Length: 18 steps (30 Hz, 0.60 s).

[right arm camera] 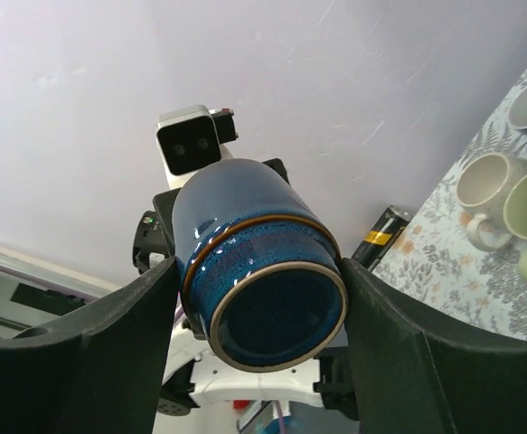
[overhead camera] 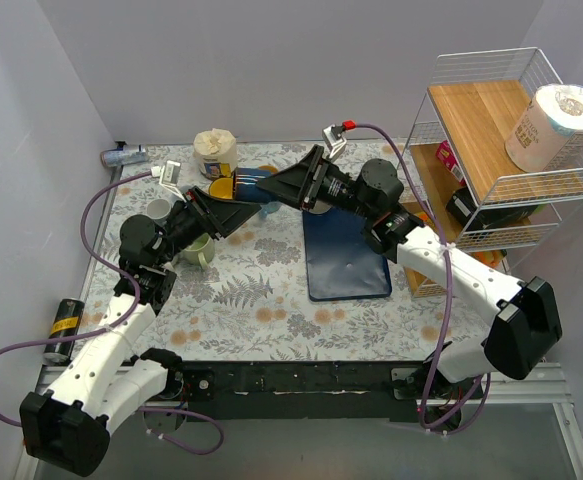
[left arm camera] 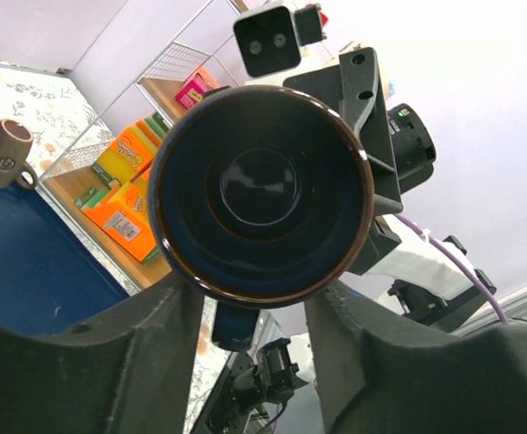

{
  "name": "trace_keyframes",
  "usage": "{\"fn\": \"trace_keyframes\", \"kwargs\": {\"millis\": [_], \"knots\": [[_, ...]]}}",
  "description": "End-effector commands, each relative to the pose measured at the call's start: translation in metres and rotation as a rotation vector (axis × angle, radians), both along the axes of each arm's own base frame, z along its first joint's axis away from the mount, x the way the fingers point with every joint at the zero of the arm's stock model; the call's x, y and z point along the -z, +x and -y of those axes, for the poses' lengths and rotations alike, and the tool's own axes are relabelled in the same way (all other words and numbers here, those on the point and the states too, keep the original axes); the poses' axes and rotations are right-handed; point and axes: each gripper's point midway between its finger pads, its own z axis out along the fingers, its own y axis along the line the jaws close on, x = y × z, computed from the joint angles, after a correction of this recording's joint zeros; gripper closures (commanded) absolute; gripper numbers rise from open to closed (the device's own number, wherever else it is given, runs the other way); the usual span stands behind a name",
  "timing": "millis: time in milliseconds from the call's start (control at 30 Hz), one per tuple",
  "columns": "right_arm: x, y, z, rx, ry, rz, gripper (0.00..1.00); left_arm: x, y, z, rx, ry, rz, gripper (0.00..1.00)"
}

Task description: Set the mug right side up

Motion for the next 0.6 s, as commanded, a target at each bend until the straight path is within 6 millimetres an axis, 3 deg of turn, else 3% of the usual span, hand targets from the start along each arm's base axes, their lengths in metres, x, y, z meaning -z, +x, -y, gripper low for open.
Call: {"fn": "trace_keyframes", "kwargs": {"millis": [0,133,233,333,400,433,500,533,567], "knots": [[-0.056,-0.018,0.013,0.085,0.123,0.229,0.99,-0.019,-0.001,-0.003,-0.024,-0.026,0.036,0.59],[-0.054,-0.020,0.012,0.098,0.116,0.237,0.99,-0.018,-0.001,-0.004,-0.033,-0.023,0.034,0.77],[-0.052,-0.019,0.012,0.104,0.103,0.243,0.99,-0.018,0.000,-0.004,-0.036,-0.021,0.028,0.97],[-0.044,-0.018,0.011,0.111,0.062,0.237,0.99,-0.015,0.005,-0.006,-0.060,-0.003,0.014,1.00],[-0.030,-0.015,0.013,0.134,0.013,0.251,0.80,-0.009,0.009,-0.007,-0.084,0.026,-0.006,1.00],[-0.026,-0.010,0.018,0.176,-0.004,0.237,0.47,-0.008,0.013,-0.010,-0.114,0.036,-0.012,1.00],[0.001,-0.003,0.022,0.217,-0.101,0.198,0.29,0.002,0.018,-0.014,-0.155,0.083,-0.038,1.00],[0.003,0.003,0.029,0.268,-0.131,0.193,0.16,0.006,0.020,-0.016,-0.172,0.100,-0.045,1.00],[0.027,0.007,0.033,0.285,-0.229,0.150,0.08,0.009,0.024,-0.020,-0.203,0.114,-0.056,1.00]]}}
